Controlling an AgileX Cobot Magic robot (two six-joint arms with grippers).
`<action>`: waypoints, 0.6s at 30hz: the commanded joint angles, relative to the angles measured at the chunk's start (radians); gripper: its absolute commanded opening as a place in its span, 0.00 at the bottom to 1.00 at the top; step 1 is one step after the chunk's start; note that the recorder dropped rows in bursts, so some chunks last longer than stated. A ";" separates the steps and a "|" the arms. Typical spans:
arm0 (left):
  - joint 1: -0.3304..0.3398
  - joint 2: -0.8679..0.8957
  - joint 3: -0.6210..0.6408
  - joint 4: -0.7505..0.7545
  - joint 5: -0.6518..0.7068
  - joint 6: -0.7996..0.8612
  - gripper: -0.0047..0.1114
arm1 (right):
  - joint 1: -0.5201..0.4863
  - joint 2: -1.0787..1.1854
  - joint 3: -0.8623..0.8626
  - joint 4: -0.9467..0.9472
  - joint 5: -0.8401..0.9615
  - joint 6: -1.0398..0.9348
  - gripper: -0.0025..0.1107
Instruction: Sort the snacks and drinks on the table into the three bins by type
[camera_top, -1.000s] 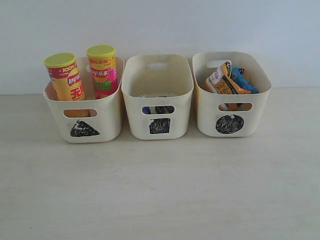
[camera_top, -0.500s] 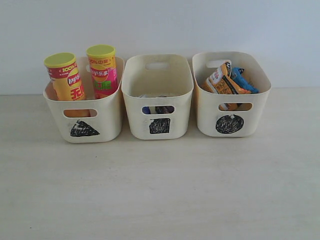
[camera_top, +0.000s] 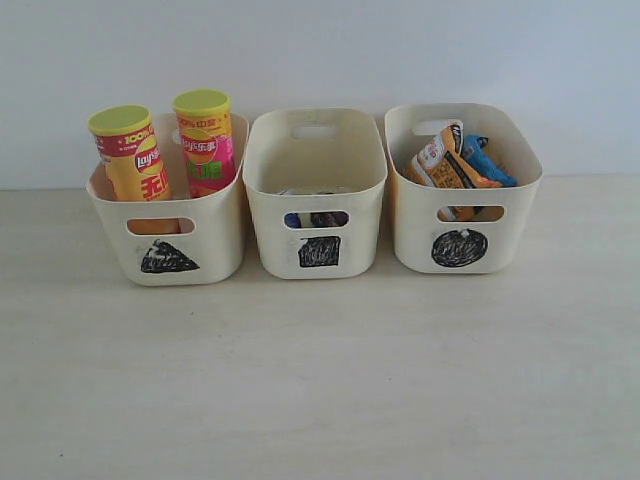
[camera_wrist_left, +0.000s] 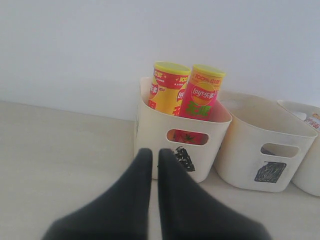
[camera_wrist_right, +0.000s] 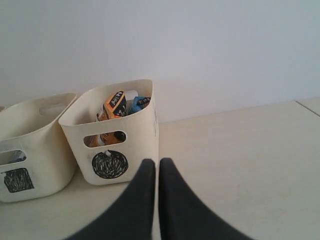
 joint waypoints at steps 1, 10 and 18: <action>-0.005 -0.004 0.004 -0.003 0.005 0.007 0.07 | 0.002 -0.009 0.004 -0.007 0.015 -0.043 0.02; -0.005 -0.004 0.004 -0.003 0.005 0.007 0.07 | 0.002 -0.009 0.004 -0.005 0.020 -0.064 0.02; -0.005 -0.004 0.004 0.012 -0.032 0.007 0.07 | 0.002 -0.009 0.004 -0.004 0.019 -0.062 0.02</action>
